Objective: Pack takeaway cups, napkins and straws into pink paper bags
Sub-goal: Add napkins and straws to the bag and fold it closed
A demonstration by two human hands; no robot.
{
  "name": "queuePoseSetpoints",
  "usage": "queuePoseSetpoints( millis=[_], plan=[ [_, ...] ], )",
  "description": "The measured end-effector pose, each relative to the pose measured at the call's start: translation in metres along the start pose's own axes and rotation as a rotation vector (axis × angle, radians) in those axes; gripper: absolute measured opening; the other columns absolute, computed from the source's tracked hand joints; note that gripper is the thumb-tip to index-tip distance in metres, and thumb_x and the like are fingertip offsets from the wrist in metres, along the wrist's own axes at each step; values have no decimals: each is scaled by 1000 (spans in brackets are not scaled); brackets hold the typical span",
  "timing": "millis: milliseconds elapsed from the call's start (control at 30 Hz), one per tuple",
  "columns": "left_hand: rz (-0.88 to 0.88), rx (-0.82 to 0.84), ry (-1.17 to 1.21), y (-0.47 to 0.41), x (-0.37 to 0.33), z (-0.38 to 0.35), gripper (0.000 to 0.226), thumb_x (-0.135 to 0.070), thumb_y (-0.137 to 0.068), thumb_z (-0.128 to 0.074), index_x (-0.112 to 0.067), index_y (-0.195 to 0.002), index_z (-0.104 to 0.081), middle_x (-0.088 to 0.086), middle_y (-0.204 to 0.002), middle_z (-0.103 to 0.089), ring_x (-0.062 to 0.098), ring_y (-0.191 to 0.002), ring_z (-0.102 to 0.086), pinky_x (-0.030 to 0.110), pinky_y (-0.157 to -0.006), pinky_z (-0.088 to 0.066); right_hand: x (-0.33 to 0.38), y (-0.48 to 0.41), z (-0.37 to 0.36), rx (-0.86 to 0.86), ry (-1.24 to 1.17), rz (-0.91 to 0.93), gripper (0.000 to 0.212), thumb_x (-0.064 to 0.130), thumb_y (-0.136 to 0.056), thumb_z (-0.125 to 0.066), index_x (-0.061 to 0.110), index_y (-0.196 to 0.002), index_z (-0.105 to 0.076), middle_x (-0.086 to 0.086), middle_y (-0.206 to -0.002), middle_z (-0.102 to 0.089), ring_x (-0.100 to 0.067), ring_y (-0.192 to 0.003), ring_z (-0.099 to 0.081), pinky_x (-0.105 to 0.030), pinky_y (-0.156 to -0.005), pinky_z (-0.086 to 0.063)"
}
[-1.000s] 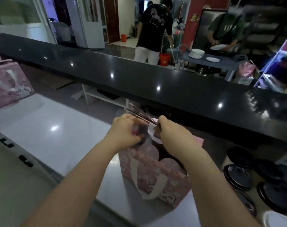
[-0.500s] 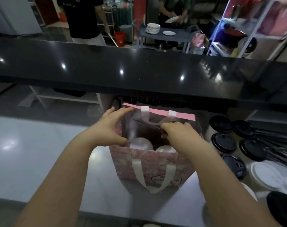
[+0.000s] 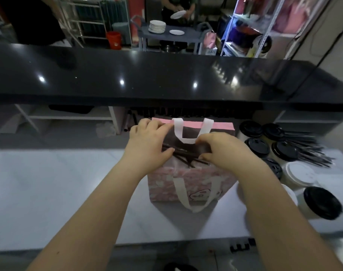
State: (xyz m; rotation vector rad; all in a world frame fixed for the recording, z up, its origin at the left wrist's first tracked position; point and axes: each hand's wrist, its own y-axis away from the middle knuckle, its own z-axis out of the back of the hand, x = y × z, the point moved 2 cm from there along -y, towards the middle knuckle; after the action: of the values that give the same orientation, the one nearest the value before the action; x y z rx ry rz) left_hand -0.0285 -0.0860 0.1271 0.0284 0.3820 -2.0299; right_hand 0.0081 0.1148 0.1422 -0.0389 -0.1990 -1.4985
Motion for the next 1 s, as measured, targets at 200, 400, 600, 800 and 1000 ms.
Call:
queuePoseSetpoints(
  millis=[200, 400, 600, 800, 1000],
  plan=[
    [-130, 4, 21, 2, -30, 0, 55, -49, -87, -55, -32, -139, -46, -3, -128, -49, 24, -125, -37, 44, -101, -31, 3, 42, 3, -235, 29, -56, 31, 28, -85, -66, 24, -115, -62, 2, -115, -64, -25, -109, -52, -42, -90, -44],
    [-332, 62, 92, 1, -84, -7, 49, -45, -87, -54, -31, -134, -50, -3, -127, -52, 24, -122, -38, 42, -100, -29, -12, 89, 1, -377, 44, -168, 23, 20, -86, -62, 19, -108, -66, 0, -107, -66, -27, -105, -52, -43, -91, -40],
    [-447, 68, 174, -5, -159, -10, 45, -38, -89, -52, -29, -134, -53, 1, -121, -54, 26, -117, -43, 42, -95, -37, -56, 152, 19, -467, 26, -341, 26, 16, -85, -63, 18, -111, -66, -1, -107, -66, -26, -106, -52, -42, -88, -42],
    [-594, 156, 189, 11, -250, -42, 42, -38, -85, -56, -32, -127, -56, -3, -119, -53, 24, -113, -43, 37, -87, -38, -110, 222, 3, -531, -57, -498, 20, 15, -86, -62, 18, -104, -67, -1, -98, -66, -26, -98, -53, -40, -78, -44],
    [-594, 306, 262, 36, -350, -106, 47, -30, -86, -58, -26, -132, -55, 3, -122, -52, 27, -116, -44, 39, -87, -45, -189, 296, -35, -576, -169, -586, 23, 15, -86, -66, 19, -108, -69, 4, -106, -68, -20, -104, -54, -40, -86, -47]
  ],
)
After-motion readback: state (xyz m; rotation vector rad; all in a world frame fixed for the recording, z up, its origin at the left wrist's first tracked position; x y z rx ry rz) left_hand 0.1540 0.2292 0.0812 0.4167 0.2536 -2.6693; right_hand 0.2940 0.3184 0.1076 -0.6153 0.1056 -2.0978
